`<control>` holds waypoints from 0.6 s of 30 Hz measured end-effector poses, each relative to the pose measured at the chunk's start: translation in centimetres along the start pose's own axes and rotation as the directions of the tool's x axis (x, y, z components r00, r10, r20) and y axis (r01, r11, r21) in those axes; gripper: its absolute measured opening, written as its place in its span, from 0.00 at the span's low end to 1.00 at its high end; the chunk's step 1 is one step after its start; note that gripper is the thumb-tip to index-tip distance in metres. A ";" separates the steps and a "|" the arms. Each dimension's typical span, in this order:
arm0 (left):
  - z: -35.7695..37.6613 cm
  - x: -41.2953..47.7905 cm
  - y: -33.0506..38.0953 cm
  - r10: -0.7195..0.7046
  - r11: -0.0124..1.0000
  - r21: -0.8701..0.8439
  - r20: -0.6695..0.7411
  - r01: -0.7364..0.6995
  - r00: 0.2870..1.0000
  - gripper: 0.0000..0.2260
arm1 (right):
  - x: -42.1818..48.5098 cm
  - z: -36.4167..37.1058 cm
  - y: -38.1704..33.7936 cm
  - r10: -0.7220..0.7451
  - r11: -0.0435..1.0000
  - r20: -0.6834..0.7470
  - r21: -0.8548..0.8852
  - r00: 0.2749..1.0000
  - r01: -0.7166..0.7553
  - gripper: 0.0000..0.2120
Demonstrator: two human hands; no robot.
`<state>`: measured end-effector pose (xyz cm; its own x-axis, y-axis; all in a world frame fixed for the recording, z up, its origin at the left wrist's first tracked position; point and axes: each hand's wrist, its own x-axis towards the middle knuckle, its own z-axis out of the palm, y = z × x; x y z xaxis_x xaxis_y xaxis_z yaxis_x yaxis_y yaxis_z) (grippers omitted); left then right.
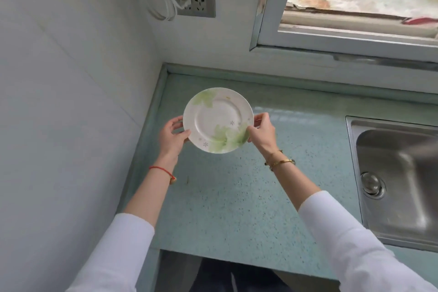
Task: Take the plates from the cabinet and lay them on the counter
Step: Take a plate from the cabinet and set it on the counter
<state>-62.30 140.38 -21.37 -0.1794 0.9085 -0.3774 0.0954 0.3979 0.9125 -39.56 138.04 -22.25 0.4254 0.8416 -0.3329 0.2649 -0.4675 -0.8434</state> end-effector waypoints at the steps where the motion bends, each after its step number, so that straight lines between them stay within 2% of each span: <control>1: 0.3 1.1 -0.3 -0.008 1.000 0.008 -0.004 0.008 1.000 0.21 | 0.8 0.5 0.1 0.010 1.000 -0.002 -0.008 1.000 -0.010 0.12; 9: 1.1 8.2 -2.9 -0.032 0.991 0.132 -0.009 0.033 0.999 0.21 | 5.9 4.0 1.6 0.033 0.996 -0.001 -0.082 0.999 -0.033 0.11; 18: 2.0 11.2 -4.6 -0.033 0.971 0.236 -0.003 0.033 0.999 0.20 | 8.3 5.8 3.8 0.025 0.982 -0.039 -0.188 0.999 -0.032 0.11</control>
<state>-62.80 148.97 -30.12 -0.1856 0.8945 -0.4067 0.3180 0.4463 0.8365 -40.04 144.81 -30.62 0.4655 0.8185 -0.3366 0.4096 -0.5364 -0.7379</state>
